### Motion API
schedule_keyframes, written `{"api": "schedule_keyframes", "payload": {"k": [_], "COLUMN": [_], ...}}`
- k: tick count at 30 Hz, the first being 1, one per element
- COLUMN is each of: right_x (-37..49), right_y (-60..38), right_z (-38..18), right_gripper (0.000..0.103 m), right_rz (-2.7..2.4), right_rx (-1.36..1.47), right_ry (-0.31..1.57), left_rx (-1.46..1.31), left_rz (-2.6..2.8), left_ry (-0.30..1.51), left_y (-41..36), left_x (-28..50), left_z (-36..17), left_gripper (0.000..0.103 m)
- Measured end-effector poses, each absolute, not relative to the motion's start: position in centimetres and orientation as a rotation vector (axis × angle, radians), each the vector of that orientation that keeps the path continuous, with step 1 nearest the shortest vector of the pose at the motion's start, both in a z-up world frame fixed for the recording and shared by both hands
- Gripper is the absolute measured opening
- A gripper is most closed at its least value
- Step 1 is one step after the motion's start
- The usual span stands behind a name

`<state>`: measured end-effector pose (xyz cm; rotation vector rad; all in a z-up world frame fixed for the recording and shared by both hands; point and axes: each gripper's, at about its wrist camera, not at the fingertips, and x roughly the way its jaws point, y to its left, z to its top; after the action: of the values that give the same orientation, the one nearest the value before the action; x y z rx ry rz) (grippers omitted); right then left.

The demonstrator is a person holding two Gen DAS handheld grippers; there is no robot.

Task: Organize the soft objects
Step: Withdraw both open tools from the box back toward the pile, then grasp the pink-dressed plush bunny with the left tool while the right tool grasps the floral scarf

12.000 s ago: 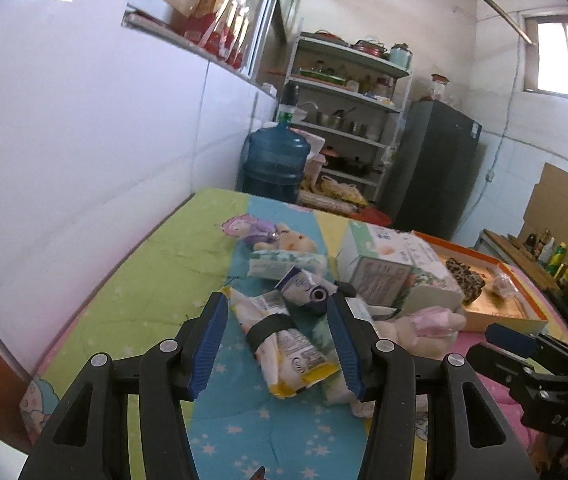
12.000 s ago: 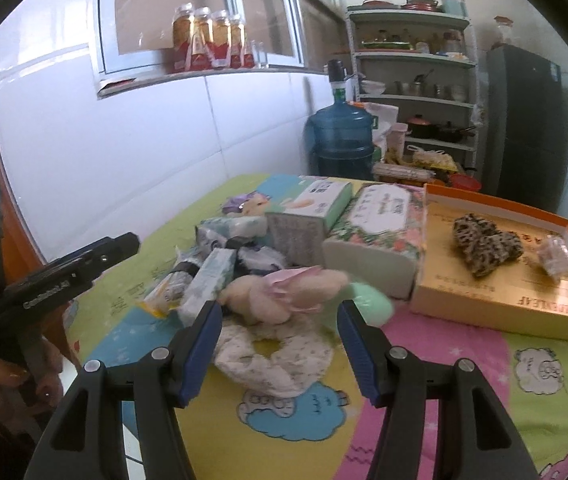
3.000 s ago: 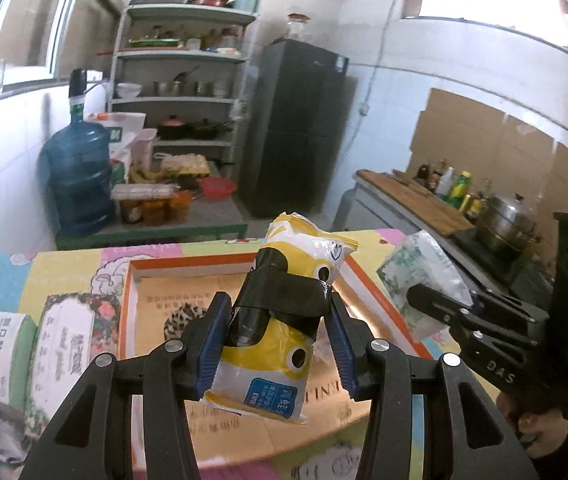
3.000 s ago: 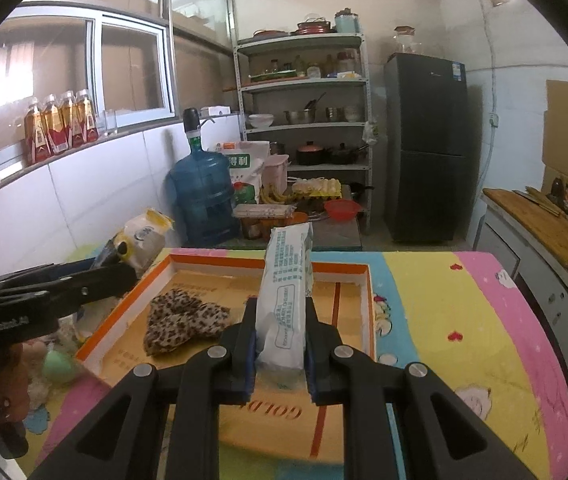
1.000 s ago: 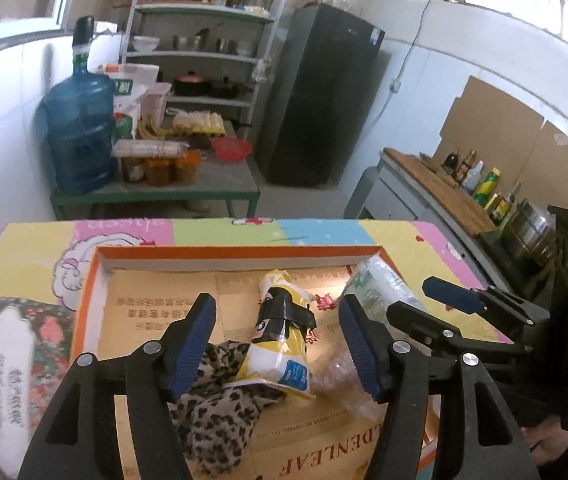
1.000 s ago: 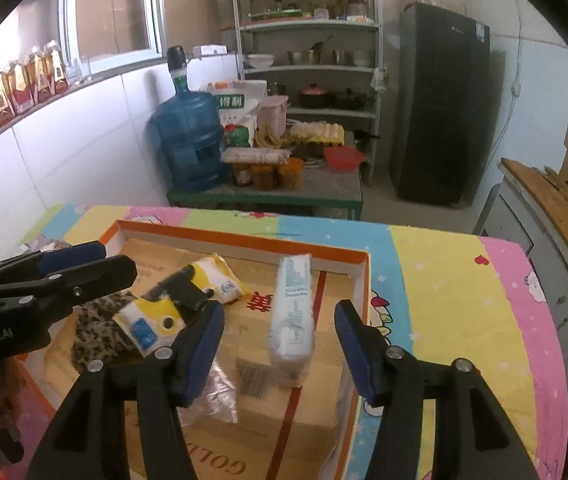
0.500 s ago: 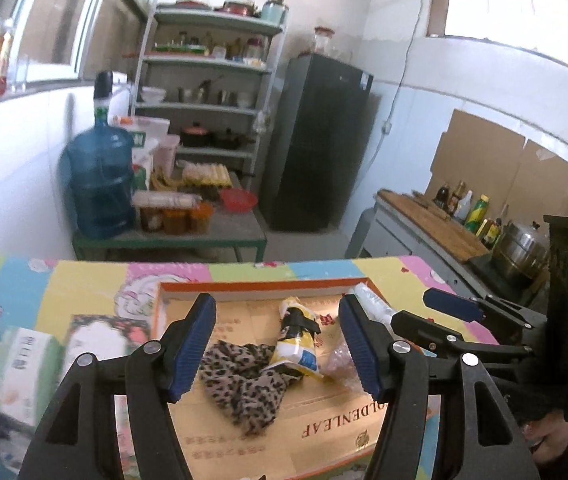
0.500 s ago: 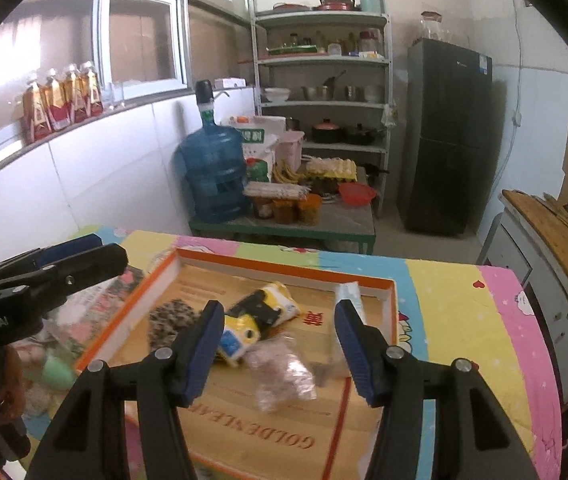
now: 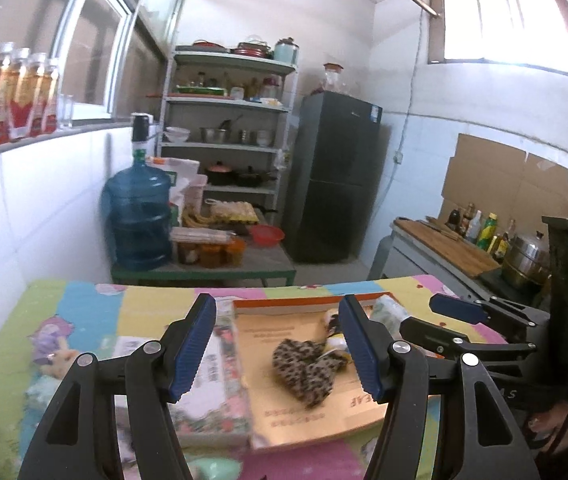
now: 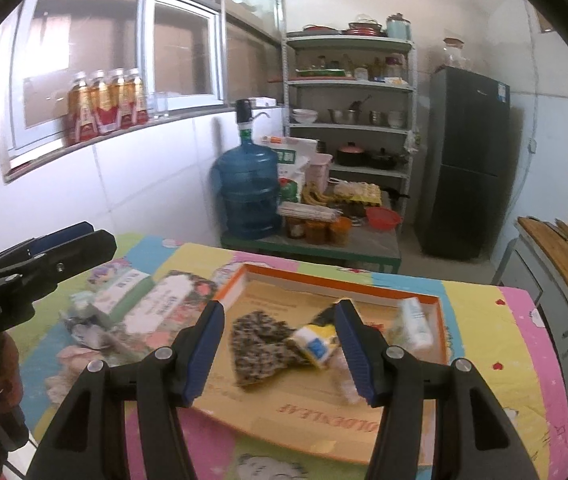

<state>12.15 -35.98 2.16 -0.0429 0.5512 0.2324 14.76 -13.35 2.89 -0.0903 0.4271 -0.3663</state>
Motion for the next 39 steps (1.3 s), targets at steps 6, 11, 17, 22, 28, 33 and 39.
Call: {"api": "schedule_keyframes", "payload": {"k": [6, 11, 17, 22, 28, 33, 39], "right_x": [10.5, 9.3, 8.0, 6.8, 5.4, 4.5, 4.6], "right_y": [-32.6, -29.8, -26.9, -24.2, -19.8, -16.0, -12.7], "right_z": [2.4, 1.8, 0.4, -1.3, -4.4, -7.0, -10.3], "right_gripper": [0.057, 0.057, 0.057, 0.057, 0.057, 0.057, 0.057], "right_rz": [0.266, 0.309, 0.352, 0.405, 0.538, 0.637, 0.623], "right_rx": [-0.046, -0.044, -0.03, -0.03, -0.092, -0.161, -0.28], "right_ry": [0.534, 0.539, 0.557, 0.579, 0.648, 0.696, 0.764], "left_rx": [-0.107, -0.14, -0.158, -0.173, -0.204, -0.236, -0.264], "left_rz": [-0.322, -0.281, -0.237, -0.209, -0.199, -0.195, -0.18], "left_ry": [0.421, 0.418, 0.42, 0.415, 0.43, 0.454, 0.484], "left_y": [-9.2, -4.9, -1.3, 1.4, 4.2, 6.6, 8.4], "left_x": [12.8, 11.1, 9.9, 8.7, 7.9, 7.6, 7.3], "left_z": [2.8, 2.1, 1.1, -0.2, -2.4, -4.1, -5.8], "left_gripper": [0.066, 0.066, 0.066, 0.066, 0.066, 0.066, 0.066]}}
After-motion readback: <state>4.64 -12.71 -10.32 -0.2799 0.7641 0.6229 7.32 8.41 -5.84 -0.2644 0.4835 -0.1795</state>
